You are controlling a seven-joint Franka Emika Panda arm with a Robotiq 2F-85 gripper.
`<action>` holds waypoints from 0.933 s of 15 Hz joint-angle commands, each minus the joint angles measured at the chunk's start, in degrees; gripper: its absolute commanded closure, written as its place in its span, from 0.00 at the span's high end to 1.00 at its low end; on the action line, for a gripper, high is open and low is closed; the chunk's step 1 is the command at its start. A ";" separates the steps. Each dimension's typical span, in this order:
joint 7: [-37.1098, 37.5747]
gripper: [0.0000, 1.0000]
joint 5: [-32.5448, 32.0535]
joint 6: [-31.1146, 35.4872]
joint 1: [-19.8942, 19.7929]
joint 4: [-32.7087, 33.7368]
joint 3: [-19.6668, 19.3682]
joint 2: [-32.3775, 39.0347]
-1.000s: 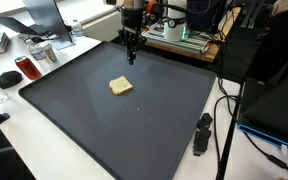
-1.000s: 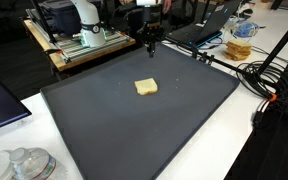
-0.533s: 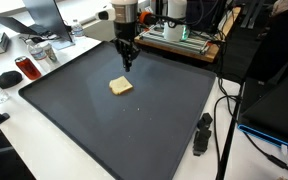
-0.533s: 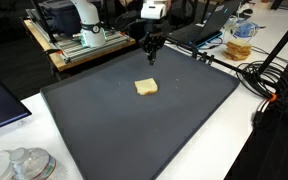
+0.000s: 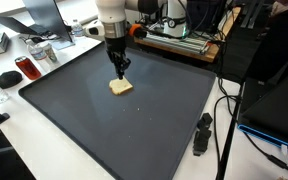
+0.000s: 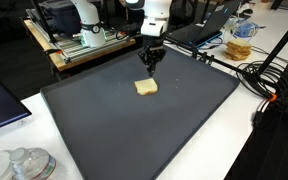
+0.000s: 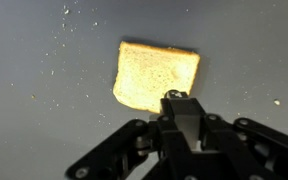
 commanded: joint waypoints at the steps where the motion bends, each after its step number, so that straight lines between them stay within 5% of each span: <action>1: -0.77 0.05 1.47 -0.24 1.23 4.22 -1.40 4.02; 14: -1.97 0.05 3.79 -0.08 0.77 9.07 -1.91 11.13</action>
